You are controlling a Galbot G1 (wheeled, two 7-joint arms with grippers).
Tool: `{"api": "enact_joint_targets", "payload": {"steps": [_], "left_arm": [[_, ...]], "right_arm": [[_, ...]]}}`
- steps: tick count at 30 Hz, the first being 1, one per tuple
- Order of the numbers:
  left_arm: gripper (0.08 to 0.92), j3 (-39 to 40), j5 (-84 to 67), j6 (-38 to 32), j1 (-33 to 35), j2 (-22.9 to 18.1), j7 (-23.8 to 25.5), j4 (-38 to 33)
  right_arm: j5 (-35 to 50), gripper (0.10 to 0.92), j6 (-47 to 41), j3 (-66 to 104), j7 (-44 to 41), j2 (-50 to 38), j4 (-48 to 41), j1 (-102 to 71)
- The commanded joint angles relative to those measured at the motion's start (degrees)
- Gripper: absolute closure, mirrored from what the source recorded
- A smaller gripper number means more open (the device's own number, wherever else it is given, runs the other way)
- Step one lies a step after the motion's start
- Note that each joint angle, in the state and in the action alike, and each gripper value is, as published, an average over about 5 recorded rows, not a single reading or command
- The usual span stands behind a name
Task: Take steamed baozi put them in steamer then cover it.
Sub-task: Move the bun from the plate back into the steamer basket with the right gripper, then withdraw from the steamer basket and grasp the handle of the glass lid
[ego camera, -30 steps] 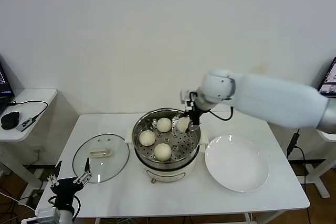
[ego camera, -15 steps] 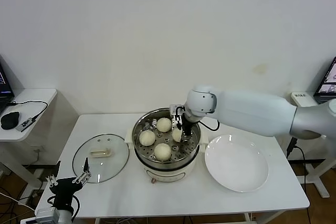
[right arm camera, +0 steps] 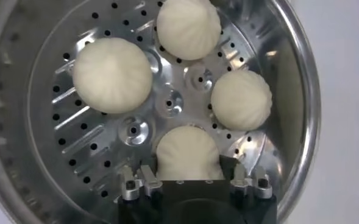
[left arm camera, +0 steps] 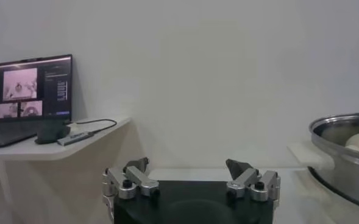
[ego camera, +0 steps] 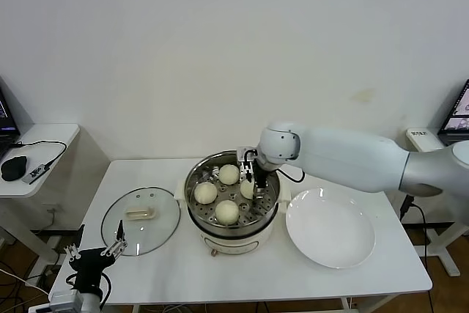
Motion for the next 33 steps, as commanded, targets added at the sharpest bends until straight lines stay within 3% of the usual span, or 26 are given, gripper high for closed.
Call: {"api": "enact_joint_targets", "payload": {"steps": [1,15,21,26,33], "left_arm": [[0.177,0.03,0.03,0.00,0.09,-0.04,0.00,-0.10],[0.177,0.70,0.10,-0.05,-0.28,-0.16,0.03,0.77],[0.177,0.81,0.37,-0.17,-0.30,-0.54,0.03,0.87],[0.177,0.52,0.82,-0.45,-0.24,-0.35,-0.02,1.19],[0.177,1.49,3.21,-1.12,-0.61,-0.72,-0.70,2.81]], "right_arm": [[0.42,0.212,-0.34,3.37,1.99,-3.70,3.50,0.47],[9.07,0.203,3.44,18.76,24.36,-24.75,22.98,-14.11],[9.38,0.203,15.52,43.01,39.29,-31.94,28.11,-40.05],[3.72,0.203,30.26,68.27,44.66,-29.90,29.12,-66.33],[-4.77,0.203,43.06,95.23,42.33,-14.22,29.59,-93.26]]}}
